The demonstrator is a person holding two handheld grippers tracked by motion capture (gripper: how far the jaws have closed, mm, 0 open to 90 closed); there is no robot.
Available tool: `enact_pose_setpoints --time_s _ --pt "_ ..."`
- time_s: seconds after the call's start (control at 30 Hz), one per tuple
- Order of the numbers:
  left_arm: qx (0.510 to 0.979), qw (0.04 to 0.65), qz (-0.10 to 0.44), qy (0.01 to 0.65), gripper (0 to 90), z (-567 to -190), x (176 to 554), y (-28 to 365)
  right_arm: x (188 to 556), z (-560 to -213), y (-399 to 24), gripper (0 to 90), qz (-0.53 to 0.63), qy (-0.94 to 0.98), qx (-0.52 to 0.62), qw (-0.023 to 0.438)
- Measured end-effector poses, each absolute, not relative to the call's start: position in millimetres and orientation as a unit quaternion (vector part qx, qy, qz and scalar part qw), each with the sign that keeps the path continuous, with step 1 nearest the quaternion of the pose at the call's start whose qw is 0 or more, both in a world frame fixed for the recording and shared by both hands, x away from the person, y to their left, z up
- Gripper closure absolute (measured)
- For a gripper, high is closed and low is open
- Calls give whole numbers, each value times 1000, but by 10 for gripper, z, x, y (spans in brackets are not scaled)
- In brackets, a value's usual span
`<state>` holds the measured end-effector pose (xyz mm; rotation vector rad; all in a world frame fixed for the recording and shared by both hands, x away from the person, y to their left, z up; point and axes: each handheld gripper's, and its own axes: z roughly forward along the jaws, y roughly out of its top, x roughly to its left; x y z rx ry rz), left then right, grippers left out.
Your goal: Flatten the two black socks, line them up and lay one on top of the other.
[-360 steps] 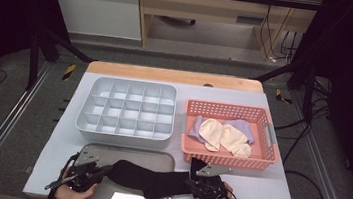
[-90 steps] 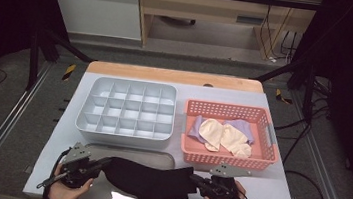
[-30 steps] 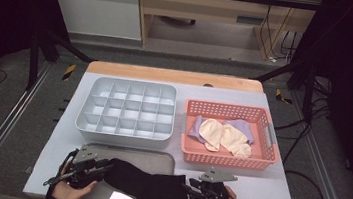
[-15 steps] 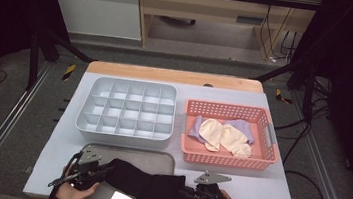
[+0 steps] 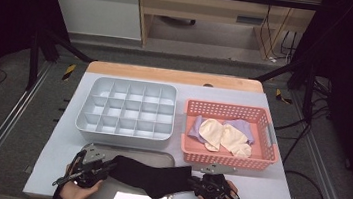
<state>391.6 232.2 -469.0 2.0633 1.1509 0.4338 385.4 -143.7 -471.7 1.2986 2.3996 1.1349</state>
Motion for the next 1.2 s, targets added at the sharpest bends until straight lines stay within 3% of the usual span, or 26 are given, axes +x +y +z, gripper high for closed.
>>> enact_pose_setpoints --time_s 0.1,0.27,0.37,0.57,0.77,0.87,1.03,1.2 --pt "790 381 167 450 675 -4638 3896 2398 3825 -4639 -1465 668 395 800 434 125" --pt "777 405 165 452 659 -4562 3877 2504 3807 -4441 -1407 688 442 792 399 134" --pt "776 408 153 457 695 -4565 3888 2510 3787 -4361 -1214 715 460 799 370 113" --pt "786 392 146 455 852 -4589 3910 2433 3787 -4353 -611 723 460 829 311 69" --pt "783 400 152 452 881 -4561 3916 2411 3786 -4549 -155 690 423 863 274 43" --pt "779 407 153 451 882 -4537 3935 2407 3813 -4633 -135 724 412 867 279 33" --pt "772 423 155 449 883 -4485 3937 2376 3836 -4691 -157 887 403 869 286 27" --pt "761 448 143 448 883 -4441 3918 2379 3831 -4630 -202 898 410 865 288 29"
